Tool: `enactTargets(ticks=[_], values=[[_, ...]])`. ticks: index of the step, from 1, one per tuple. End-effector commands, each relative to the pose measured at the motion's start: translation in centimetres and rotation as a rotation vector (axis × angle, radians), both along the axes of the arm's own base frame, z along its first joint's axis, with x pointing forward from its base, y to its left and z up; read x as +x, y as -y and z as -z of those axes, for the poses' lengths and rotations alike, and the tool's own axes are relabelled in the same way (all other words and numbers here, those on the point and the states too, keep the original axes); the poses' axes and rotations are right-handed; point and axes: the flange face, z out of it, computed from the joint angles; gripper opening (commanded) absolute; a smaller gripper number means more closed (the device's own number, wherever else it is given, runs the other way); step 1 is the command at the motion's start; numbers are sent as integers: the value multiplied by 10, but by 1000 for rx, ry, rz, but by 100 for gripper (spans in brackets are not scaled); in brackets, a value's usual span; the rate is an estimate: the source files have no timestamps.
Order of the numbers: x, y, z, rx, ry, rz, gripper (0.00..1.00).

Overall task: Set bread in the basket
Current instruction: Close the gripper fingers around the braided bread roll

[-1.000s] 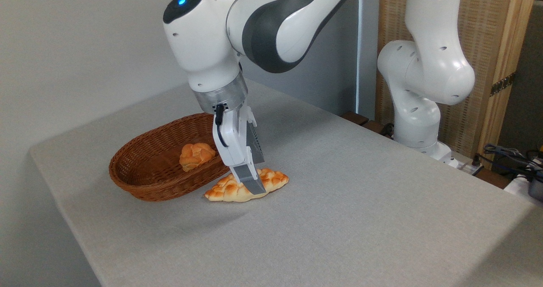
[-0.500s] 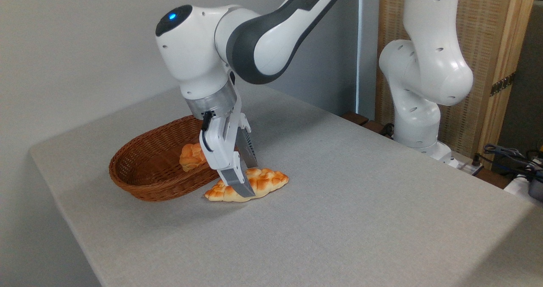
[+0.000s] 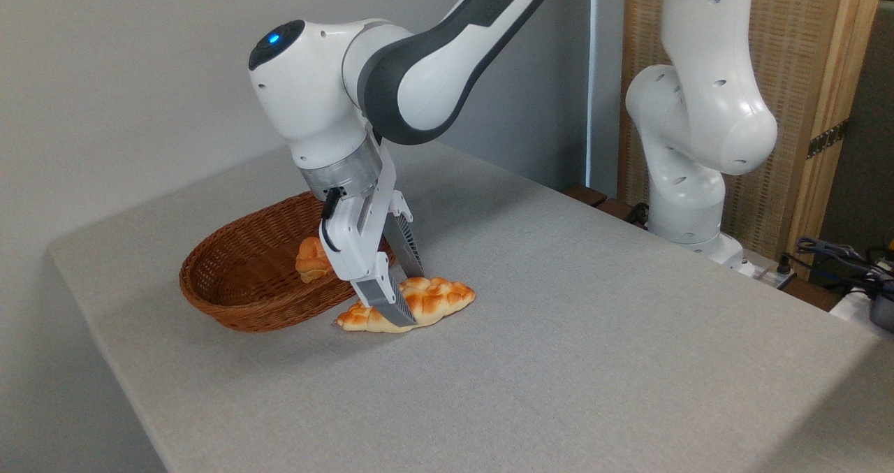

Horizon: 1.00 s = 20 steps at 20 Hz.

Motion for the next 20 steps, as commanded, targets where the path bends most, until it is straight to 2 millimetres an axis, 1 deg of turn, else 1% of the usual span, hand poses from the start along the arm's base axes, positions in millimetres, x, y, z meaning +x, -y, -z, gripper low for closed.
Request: enactTargets(ticks=[1, 3, 5, 6, 9, 10, 11, 20], values=[[1, 0, -1, 34, 20, 27, 99], [2, -1, -1, 34, 21, 24, 97], [3, 0, 5, 38, 13, 13, 97], [3, 1, 7, 40, 11, 9, 94], [4, 1, 8, 38, 9, -6, 68], [4, 1, 8, 36, 9, -7, 64], [4, 1, 6, 36, 12, -9, 61], [6, -4, 1, 27, 19, -25, 61]])
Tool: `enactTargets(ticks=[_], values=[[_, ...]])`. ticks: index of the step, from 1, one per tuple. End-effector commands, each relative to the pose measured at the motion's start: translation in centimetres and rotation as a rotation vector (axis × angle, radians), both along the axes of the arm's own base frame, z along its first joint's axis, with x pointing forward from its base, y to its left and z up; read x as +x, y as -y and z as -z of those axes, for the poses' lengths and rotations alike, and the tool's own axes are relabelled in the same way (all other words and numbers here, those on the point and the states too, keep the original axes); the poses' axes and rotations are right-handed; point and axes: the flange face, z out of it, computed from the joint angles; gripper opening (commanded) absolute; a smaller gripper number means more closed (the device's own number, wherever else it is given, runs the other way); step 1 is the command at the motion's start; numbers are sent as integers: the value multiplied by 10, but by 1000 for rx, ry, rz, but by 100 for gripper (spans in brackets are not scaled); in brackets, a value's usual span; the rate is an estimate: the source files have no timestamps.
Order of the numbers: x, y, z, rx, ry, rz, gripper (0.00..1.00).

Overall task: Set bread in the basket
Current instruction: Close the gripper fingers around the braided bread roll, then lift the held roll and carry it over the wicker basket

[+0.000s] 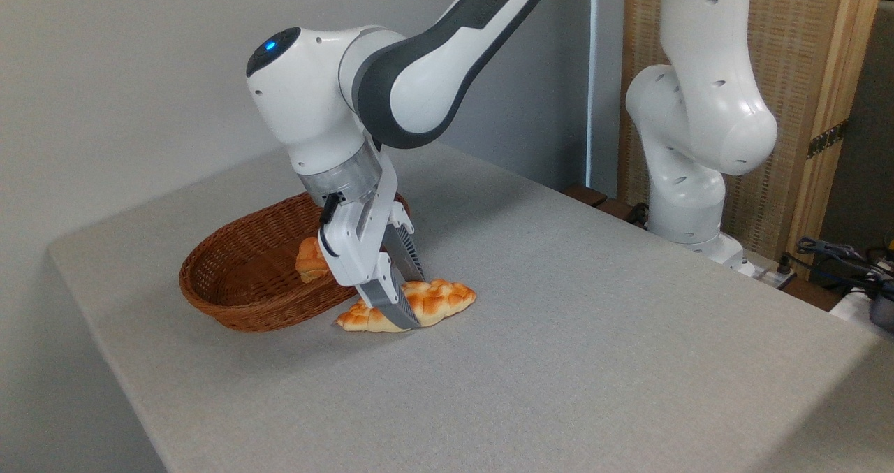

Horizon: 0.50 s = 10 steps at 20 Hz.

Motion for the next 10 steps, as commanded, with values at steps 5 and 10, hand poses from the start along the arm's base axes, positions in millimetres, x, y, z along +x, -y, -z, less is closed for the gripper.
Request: enactTargets(ticks=[5, 10], values=[[6, -10, -28, -2, 59, -73, 62], [23, -12, -75, -44, 127, -193, 63]])
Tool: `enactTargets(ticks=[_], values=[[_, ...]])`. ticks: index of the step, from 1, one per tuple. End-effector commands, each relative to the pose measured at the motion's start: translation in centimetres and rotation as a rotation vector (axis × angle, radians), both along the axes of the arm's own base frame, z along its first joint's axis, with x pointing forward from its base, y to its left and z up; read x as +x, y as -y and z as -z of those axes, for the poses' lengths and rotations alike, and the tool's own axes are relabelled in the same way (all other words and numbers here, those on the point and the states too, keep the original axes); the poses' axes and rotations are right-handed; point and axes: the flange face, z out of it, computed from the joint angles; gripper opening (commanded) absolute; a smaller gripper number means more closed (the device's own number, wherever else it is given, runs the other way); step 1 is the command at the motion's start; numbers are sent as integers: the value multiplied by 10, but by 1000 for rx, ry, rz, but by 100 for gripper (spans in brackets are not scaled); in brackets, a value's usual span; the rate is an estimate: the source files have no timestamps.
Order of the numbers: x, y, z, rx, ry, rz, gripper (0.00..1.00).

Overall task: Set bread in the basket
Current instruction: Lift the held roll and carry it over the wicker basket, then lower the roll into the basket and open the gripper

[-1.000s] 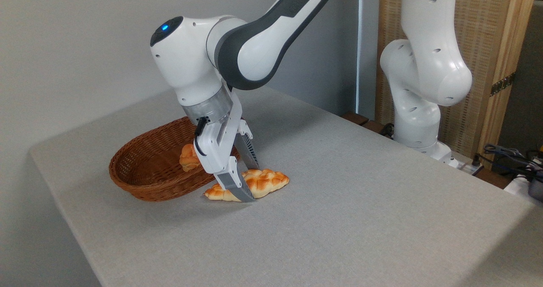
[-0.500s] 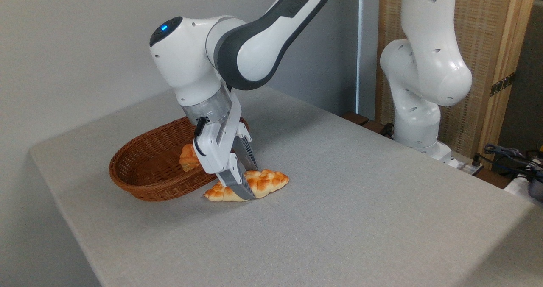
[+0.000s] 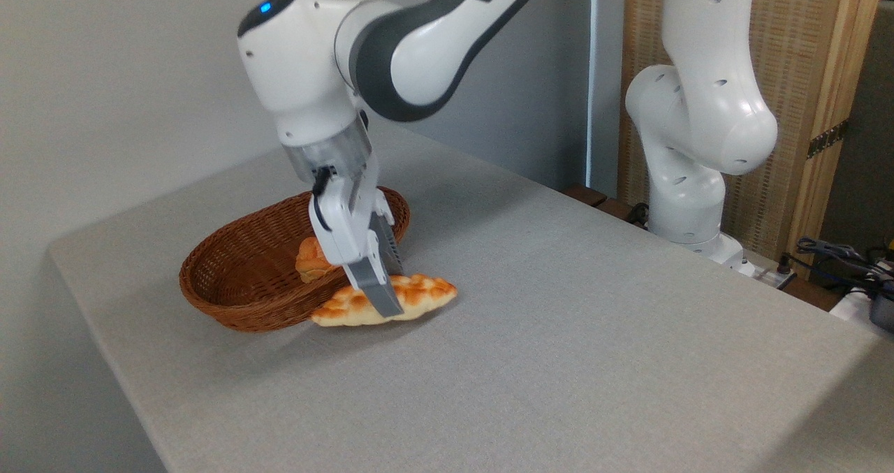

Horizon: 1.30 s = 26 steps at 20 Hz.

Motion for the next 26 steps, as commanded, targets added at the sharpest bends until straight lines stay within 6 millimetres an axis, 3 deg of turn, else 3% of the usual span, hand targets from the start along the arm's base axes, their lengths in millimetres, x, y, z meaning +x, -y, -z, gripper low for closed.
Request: enactTargets(ticks=[1, 4, 11, 14, 15, 26], values=[[12, -6, -44, -75, 45, -103, 63], [17, 8, -67, -165, 65, -218, 64], [3, 77, -65, -236, 15, -377, 68], [-1, 93, -59, -238, -4, -375, 89], [-1, 95, -57, -237, -6, -370, 100], [3, 95, -52, -234, 4, -360, 100]])
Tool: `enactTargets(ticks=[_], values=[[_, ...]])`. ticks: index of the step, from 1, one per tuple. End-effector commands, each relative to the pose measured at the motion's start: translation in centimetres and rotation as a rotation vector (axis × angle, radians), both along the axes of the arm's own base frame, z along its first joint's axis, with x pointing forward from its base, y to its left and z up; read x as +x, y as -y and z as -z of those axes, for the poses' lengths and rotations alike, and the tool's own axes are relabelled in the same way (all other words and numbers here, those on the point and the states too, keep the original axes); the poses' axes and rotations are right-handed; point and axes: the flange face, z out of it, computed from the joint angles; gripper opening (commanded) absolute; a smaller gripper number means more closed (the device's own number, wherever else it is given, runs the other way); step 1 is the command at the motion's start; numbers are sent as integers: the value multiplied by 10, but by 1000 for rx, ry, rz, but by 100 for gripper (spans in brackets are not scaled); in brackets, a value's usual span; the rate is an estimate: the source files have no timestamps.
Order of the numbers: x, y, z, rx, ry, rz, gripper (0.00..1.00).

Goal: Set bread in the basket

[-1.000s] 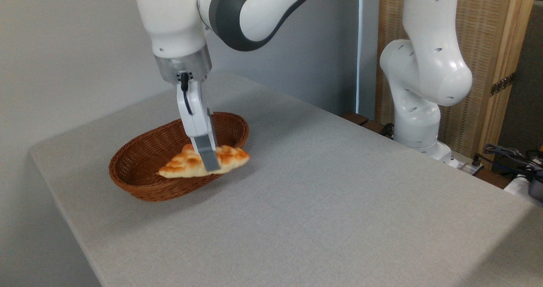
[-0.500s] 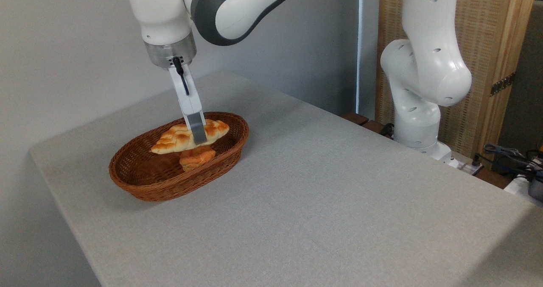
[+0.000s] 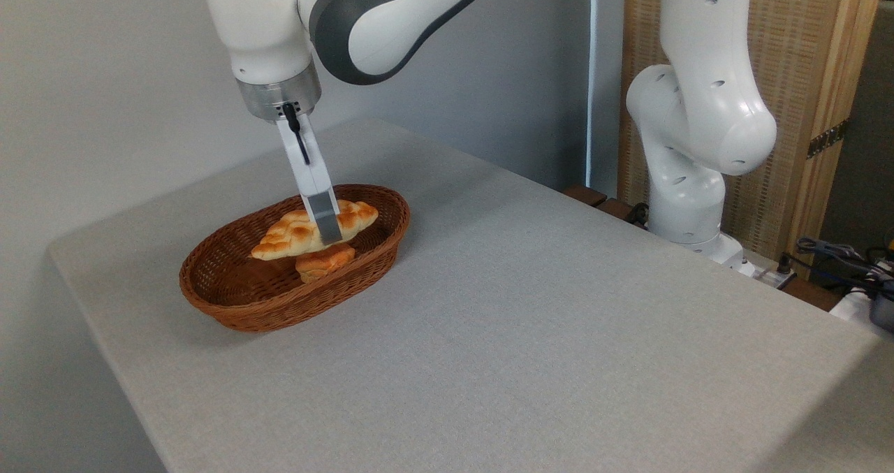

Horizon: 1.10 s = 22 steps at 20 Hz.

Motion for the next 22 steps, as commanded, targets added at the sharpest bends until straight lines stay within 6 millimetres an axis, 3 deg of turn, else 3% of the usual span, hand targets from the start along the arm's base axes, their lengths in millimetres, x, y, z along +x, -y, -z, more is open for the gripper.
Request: enactTargets(ticks=[1, 11, 13, 15, 22], values=[[3, 0, -5, -16, 12, -6, 100], [4, -4, -12, -13, 24, -16, 100], [12, -19, -28, -7, 59, -41, 100], [17, -48, -42, 14, 87, -84, 100], [34, -133, -65, 151, 144, -305, 100]])
